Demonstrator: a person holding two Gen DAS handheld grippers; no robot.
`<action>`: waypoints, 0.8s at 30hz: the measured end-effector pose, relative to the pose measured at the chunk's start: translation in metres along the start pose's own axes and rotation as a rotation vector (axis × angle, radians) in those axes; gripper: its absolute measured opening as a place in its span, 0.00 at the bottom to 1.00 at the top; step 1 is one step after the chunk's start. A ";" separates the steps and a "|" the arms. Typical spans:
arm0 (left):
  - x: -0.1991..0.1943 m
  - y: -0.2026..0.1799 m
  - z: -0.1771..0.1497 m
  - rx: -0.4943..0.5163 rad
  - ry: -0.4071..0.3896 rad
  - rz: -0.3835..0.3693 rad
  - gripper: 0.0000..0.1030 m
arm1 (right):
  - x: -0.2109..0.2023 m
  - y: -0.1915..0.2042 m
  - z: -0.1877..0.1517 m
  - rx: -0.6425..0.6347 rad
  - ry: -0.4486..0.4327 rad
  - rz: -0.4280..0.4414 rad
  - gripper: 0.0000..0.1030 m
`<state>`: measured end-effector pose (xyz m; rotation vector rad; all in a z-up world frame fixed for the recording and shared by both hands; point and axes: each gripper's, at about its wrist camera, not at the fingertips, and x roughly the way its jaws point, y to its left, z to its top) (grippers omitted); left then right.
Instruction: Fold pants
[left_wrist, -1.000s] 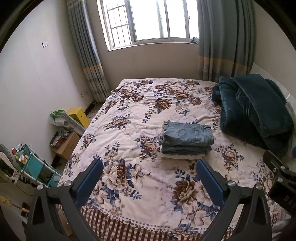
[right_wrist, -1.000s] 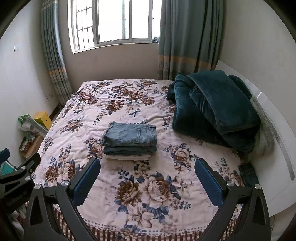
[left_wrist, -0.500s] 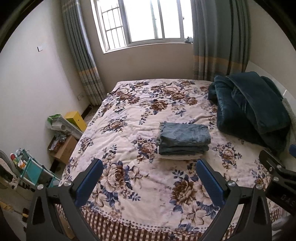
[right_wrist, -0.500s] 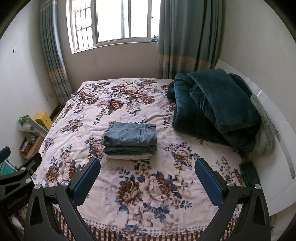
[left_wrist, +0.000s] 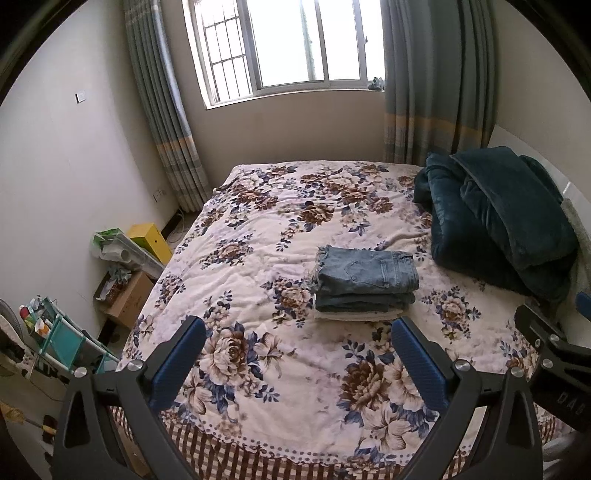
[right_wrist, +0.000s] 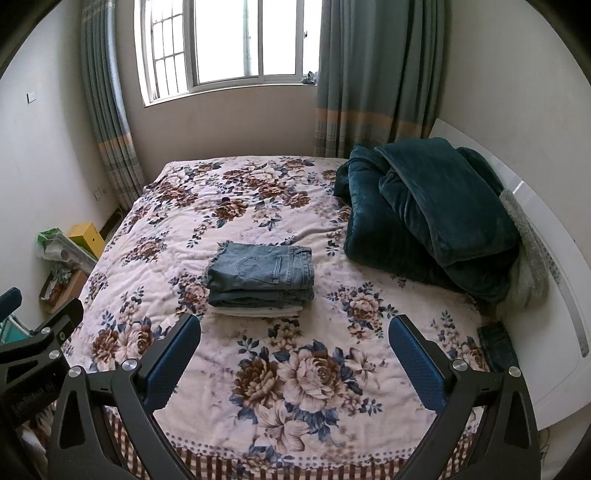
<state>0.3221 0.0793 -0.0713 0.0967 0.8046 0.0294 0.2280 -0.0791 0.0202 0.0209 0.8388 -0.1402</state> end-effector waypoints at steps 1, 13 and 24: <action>0.000 0.000 0.000 0.001 0.000 0.002 1.00 | 0.001 0.001 0.000 0.001 -0.001 0.001 1.00; -0.001 0.000 -0.002 0.000 0.000 0.003 1.00 | 0.003 0.002 0.001 0.003 0.001 0.005 1.00; -0.001 0.001 -0.002 -0.001 -0.001 0.004 1.00 | 0.004 0.009 -0.006 0.014 0.006 0.011 1.00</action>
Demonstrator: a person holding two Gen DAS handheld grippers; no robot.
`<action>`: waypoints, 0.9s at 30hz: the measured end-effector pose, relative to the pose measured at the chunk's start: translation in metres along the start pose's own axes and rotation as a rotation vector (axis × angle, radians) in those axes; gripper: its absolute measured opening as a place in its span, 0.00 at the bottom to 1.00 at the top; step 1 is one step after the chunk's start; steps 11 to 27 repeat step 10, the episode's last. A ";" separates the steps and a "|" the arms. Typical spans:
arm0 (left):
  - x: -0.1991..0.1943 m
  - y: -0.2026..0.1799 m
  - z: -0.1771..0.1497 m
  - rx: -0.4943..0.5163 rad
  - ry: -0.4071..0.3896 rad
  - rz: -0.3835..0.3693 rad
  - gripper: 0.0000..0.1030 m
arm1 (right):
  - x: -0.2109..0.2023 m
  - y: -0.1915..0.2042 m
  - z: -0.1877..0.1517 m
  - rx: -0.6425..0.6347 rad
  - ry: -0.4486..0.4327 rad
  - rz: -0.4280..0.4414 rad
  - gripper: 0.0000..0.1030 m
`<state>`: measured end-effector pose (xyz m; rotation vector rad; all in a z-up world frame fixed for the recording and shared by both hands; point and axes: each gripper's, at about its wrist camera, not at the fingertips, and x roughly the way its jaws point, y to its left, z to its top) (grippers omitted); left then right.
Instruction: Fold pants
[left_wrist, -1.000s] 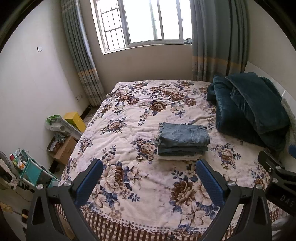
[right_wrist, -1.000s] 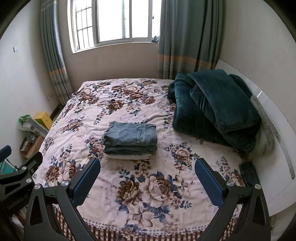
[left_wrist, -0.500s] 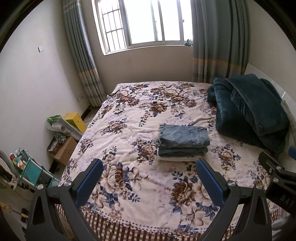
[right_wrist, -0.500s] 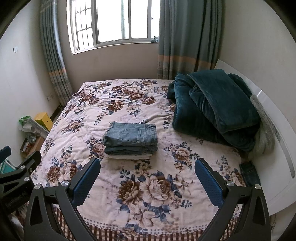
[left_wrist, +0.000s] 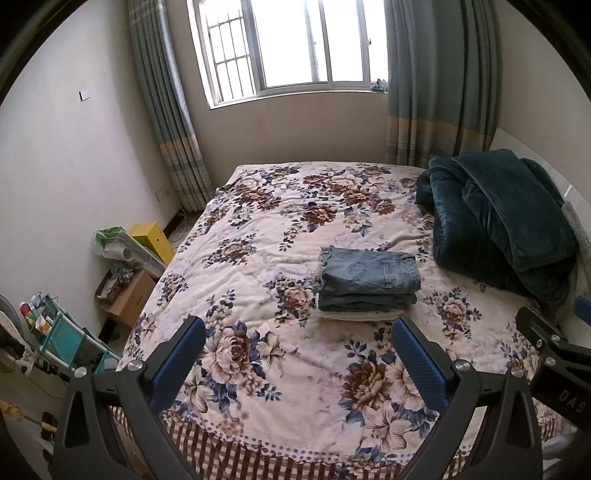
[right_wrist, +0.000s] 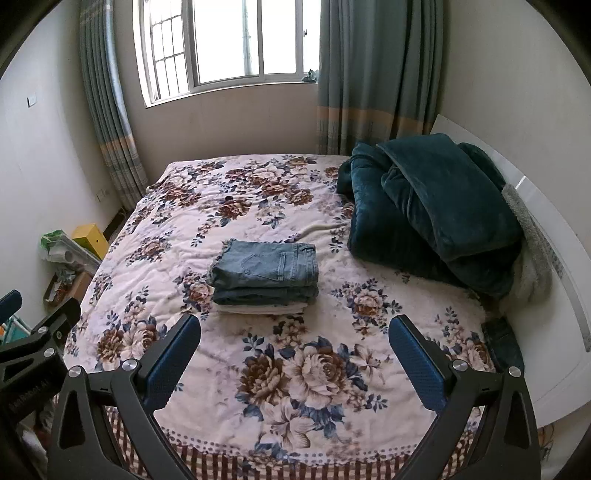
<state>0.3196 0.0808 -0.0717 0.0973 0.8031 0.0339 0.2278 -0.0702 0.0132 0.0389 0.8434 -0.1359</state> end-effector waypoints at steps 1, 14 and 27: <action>0.000 0.000 0.001 -0.002 -0.001 -0.003 1.00 | 0.001 0.002 0.000 0.000 -0.002 0.000 1.00; -0.006 0.004 0.004 -0.010 -0.022 -0.005 1.00 | -0.001 0.002 -0.004 -0.001 -0.003 -0.003 1.00; -0.006 0.004 0.004 -0.010 -0.022 -0.005 1.00 | -0.001 0.002 -0.004 -0.001 -0.003 -0.003 1.00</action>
